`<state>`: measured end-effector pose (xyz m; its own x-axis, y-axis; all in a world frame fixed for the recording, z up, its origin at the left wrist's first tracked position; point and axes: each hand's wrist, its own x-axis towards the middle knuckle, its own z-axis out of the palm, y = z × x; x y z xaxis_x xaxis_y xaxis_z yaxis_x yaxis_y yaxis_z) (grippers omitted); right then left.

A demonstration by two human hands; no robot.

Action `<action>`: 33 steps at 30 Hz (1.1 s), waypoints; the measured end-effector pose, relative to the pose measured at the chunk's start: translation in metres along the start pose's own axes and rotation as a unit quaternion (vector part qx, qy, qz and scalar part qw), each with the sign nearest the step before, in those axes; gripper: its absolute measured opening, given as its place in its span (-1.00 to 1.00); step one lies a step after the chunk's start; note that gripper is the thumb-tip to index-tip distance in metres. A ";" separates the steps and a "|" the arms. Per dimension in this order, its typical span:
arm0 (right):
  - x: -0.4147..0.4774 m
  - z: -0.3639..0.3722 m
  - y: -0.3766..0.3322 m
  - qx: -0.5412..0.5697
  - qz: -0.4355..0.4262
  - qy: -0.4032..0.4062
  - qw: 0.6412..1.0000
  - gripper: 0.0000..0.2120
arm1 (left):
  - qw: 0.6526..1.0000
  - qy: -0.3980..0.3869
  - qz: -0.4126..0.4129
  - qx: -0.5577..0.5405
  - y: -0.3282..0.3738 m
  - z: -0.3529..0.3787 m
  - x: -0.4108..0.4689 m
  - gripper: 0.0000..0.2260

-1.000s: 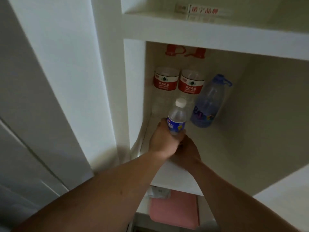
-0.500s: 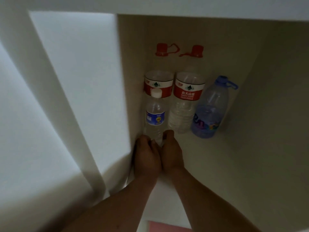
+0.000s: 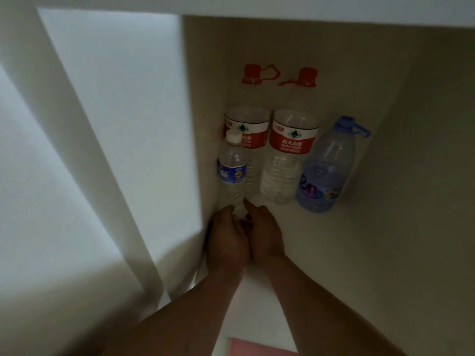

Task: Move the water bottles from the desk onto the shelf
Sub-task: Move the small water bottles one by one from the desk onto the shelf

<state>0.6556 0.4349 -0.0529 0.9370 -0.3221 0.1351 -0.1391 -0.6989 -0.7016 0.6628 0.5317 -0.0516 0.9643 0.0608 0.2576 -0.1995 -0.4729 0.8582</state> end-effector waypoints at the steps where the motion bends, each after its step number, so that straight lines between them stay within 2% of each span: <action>1: 0.001 0.000 0.001 0.002 0.002 -0.001 1.000 -0.41 | 1.000 -0.001 -0.002 0.003 0.000 0.000 0.000 -0.67; 7: 0.000 0.000 0.000 0.023 0.011 0.015 1.000 -0.44 | 1.000 0.002 0.009 0.012 0.002 -0.002 0.000 -0.74; 14: -0.014 -0.015 -0.005 0.063 0.072 0.054 0.994 -0.77 | 0.998 -0.020 0.044 0.050 0.004 -0.006 -0.004 -0.89; 18: -0.061 -0.032 -0.005 0.042 0.098 0.048 0.993 -0.85 | 0.988 -0.110 0.070 0.082 0.009 -0.012 -0.015 -0.90; 20: -0.092 -0.047 -0.004 0.043 0.148 0.027 0.988 -0.88 | 0.977 -0.176 0.075 0.090 0.020 -0.013 -0.033 -0.92; 23: -0.145 -0.078 -0.003 0.071 0.209 0.007 0.975 -0.87 | 0.965 -0.253 0.057 0.046 0.048 -0.022 -0.082 -0.94; 28: -0.248 -0.147 0.015 -0.005 0.211 -0.032 0.977 -0.91 | 0.943 -0.321 0.081 -0.016 0.085 -0.043 -0.182 -0.74; 31: -0.322 -0.190 0.042 -0.034 0.267 -0.013 0.963 -0.84 | 0.912 -0.387 0.132 -0.021 0.108 -0.046 -0.237 -0.64; 33: -0.372 -0.223 0.063 -0.038 0.321 0.026 0.946 -0.78 | 0.871 -0.450 0.195 0.019 0.123 -0.039 -0.267 -0.66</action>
<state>0.2272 0.3683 0.0083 0.6354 -0.7249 -0.2660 -0.6983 -0.3925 -0.5986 0.3737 0.4920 0.0021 0.5742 -0.8167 0.0580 -0.5525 -0.3343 0.7635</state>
